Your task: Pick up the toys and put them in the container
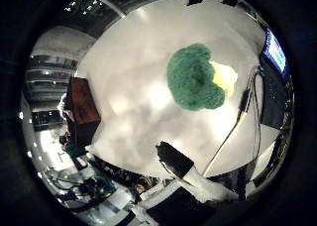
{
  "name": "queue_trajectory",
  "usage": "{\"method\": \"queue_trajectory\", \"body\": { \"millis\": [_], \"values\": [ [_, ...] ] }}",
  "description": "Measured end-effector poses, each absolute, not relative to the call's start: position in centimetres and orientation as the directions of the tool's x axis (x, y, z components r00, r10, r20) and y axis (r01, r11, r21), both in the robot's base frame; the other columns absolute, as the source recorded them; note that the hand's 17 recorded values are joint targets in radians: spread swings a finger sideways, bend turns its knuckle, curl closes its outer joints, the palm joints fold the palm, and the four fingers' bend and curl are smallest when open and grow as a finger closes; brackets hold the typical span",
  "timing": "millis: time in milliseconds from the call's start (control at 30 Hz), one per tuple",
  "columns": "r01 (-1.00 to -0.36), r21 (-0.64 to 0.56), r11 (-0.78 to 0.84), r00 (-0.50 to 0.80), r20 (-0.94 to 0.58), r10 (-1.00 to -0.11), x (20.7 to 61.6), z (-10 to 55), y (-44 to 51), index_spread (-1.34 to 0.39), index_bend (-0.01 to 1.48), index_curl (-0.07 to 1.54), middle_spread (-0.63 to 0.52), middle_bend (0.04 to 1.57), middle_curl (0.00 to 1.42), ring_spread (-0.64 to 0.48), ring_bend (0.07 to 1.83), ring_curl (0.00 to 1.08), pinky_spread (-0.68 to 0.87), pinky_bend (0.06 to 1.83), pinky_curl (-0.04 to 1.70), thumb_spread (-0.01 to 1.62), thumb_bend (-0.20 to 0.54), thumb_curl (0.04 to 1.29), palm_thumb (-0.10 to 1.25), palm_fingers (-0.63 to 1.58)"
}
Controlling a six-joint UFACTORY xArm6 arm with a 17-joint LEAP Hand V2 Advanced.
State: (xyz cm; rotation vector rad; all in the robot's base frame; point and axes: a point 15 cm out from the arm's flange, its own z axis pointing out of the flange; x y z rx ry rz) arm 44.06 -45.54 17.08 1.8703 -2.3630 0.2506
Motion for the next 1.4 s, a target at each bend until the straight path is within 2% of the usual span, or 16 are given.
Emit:
{"method": "queue_trajectory", "body": {
  "millis": [500, 800, 1000, 1033, 1067, 1100, 1133, 1200, 1233, 1267, 1300, 1367, 1400],
  "values": [
    [-0.976, 0.042, 0.214, -0.206, 0.145, -0.968, 44.7, 10.9, -46.1, -0.38, 0.15, 0.27, 0.02, 0.23, 0.32, 0.14, 0.38, 0.22, 0.38, 0.48, 0.29, 1.00, -0.028, 0.29, 0.49, 0.07],
    [-0.981, 0.062, 0.184, -0.175, 0.131, -0.976, 45.9, 8.4, -44.5, -0.35, 0.15, 0.25, 0.05, 0.23, 0.33, 0.16, 0.39, 0.24, 0.38, 0.48, 0.29, 1.00, -0.028, 0.29, 0.48, 0.11],
    [-0.982, 0.075, 0.171, -0.161, 0.123, -0.979, 46.5, 7.3, -43.4, -0.29, 0.15, 0.25, 0.04, 0.30, 0.34, 0.11, 0.48, 0.25, 0.38, 0.52, 0.29, 1.00, -0.026, 0.29, 0.49, 0.31],
    [-0.982, 0.077, 0.170, -0.160, 0.121, -0.980, 46.5, 7.1, -43.4, -0.29, 0.18, 0.25, 0.01, 0.35, 0.36, 0.07, 0.61, 0.28, 0.32, 0.53, 0.29, 1.00, -0.018, 0.30, 0.50, 0.55],
    [-0.983, 0.079, 0.168, -0.158, 0.120, -0.980, 46.6, 7.0, -43.2, -0.30, 0.17, 0.23, -0.01, 0.36, 0.35, 0.01, 0.68, 0.27, 0.27, 0.53, 0.26, 1.00, -0.018, 0.30, 0.52, 0.67],
    [-0.983, 0.080, 0.167, -0.157, 0.120, -0.980, 46.6, 6.9, -43.2, -0.30, 0.16, 0.25, -0.04, 0.38, 0.36, -0.05, 0.79, 0.31, 0.20, 0.56, 0.28, 1.00, -0.020, 0.30, 0.53, 0.78],
    [-0.983, 0.082, 0.166, -0.156, 0.119, -0.981, 46.6, 6.9, -43.1, -0.32, 0.16, 0.24, -0.06, 0.40, 0.37, -0.11, 0.85, 0.33, 0.12, 0.59, 0.27, 0.99, -0.019, 0.30, 0.55, 0.87],
    [-0.982, 0.087, 0.167, -0.157, 0.116, -0.981, 46.5, 6.7, -43.1, -0.36, 0.19, 0.27, -0.13, 0.48, 0.40, -0.19, 0.95, 0.37, -0.12, 0.72, 0.30, 1.00, -0.017, 0.31, 0.58, 1.13],
    [-0.982, 0.089, 0.167, -0.156, 0.115, -0.981, 46.4, 6.6, -43.0, -0.37, 0.20, 0.27, -0.14, 0.50, 0.40, -0.20, 0.95, 0.38, -0.15, 0.73, 0.31, 1.00, -0.016, 0.31, 0.59, 1.15],
    [-0.982, 0.093, 0.167, -0.156, 0.113, -0.981, 46.3, 6.5, -43.0, -0.39, 0.29, 0.31, -0.16, 0.60, 0.44, -0.21, 0.97, 0.39, -0.27, 0.74, 0.31, 1.00, -0.016, 0.32, 0.60, 1.32],
    [-0.982, 0.092, 0.165, -0.154, 0.114, -0.981, 46.3, 6.6, -43.0, -0.40, 0.32, 0.33, -0.17, 0.63, 0.45, -0.22, 0.98, 0.40, -0.32, 0.76, 0.32, 1.00, -0.019, 0.32, 0.61, 1.31],
    [-0.982, 0.093, 0.164, -0.153, 0.114, -0.982, 46.2, 6.6, -43.1, -0.39, 0.53, 0.41, -0.17, 0.76, 0.49, -0.22, 1.00, 0.41, -0.42, 0.81, 0.34, 1.00, -0.018, 0.33, 0.64, 1.44],
    [-0.982, 0.092, 0.165, -0.154, 0.114, -0.981, 46.1, 6.8, -43.2, -0.38, 0.57, 0.43, -0.17, 0.78, 0.50, -0.22, 1.02, 0.42, -0.43, 0.84, 0.35, 1.00, -0.019, 0.33, 0.64, 1.42]
  ]
}}
